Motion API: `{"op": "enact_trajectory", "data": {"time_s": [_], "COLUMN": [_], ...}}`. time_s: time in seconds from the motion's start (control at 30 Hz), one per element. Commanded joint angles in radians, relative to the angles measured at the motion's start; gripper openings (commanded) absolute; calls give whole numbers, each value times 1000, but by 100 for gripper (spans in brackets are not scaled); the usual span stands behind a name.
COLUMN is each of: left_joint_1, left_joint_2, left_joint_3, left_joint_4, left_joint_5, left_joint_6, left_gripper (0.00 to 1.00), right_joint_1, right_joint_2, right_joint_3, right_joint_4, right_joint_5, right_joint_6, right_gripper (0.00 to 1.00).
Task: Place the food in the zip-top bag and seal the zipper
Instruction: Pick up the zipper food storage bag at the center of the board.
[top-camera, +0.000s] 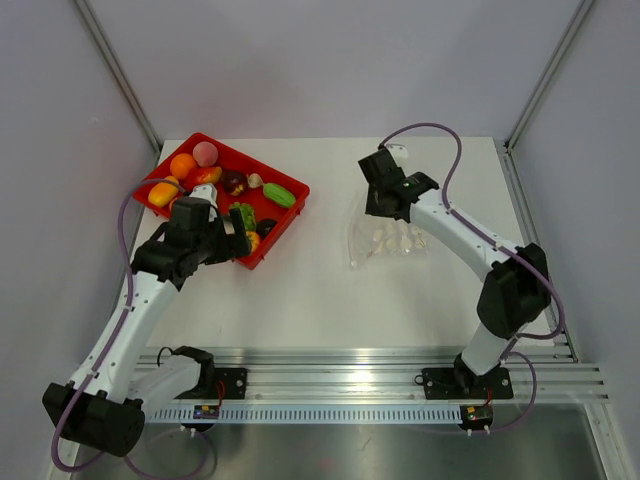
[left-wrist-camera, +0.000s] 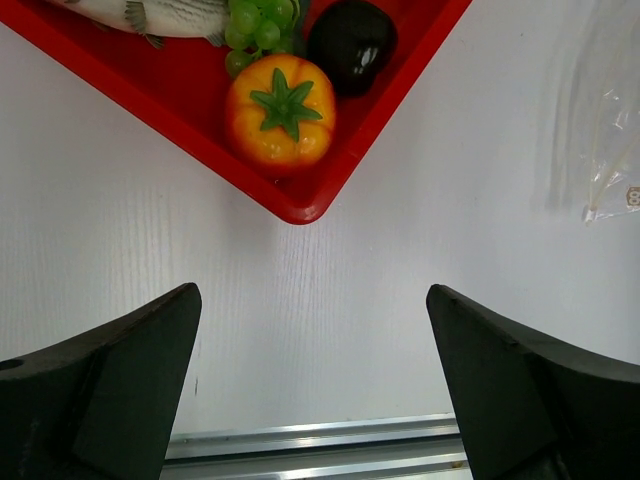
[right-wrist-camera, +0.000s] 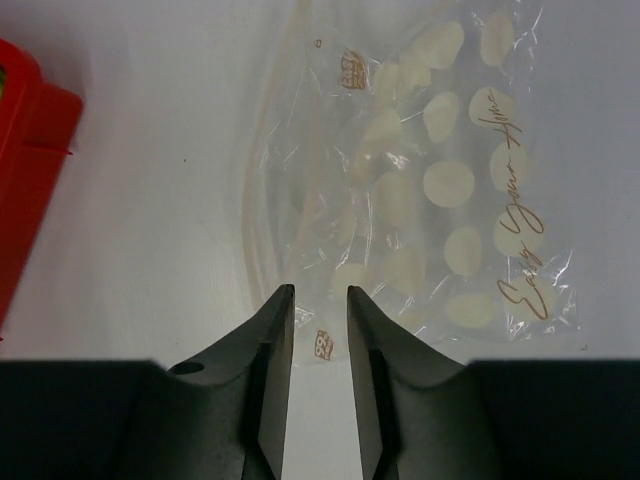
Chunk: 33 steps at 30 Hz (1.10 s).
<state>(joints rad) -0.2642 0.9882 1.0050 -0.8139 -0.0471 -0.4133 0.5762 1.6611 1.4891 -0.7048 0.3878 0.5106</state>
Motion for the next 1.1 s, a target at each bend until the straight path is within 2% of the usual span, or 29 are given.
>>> {"op": "enact_trajectory", "data": {"time_s": [0.0,0.13,0.3,0.63,0.73,0.8,0.87,0.97,1.07], "left_joint_1": [2,2,2,2,2,2,2,2,0], "left_joint_2": [-28,-36,-43,-39,-40,-43,-69,-133,-146], "left_joint_3": [6,6,0,0,-9,-6,-12,-40,-20], "left_joint_4": [30,7,-5,-28,-25,-30,-30,13,44], "left_joint_5": [26,10,13,-23,-19,-8,-11,29,188], "left_joint_6": [2,4,7,28,28,28,34,54,51], "left_gripper": [99,99,99,99,99,99,99,99,99], "right_joint_1": [13,17,16,7,-7,-12,-12,-7,-6], "right_joint_2": [77,176,288,440,468,483,459,335,171], "right_joint_3": [80,131,194,258,269,284,274,185,65], "right_joint_4": [-28,-25,-48,-56,-51,-58,-64,-9,89], "right_joint_5": [4,-53,3,52,37,36,30,-24,-145], "right_joint_6": [-32,-52,-44,-57,-67,-73,-83,-96,-118], "right_gripper": [34,41,49,49,45,29,0,0,0]}}
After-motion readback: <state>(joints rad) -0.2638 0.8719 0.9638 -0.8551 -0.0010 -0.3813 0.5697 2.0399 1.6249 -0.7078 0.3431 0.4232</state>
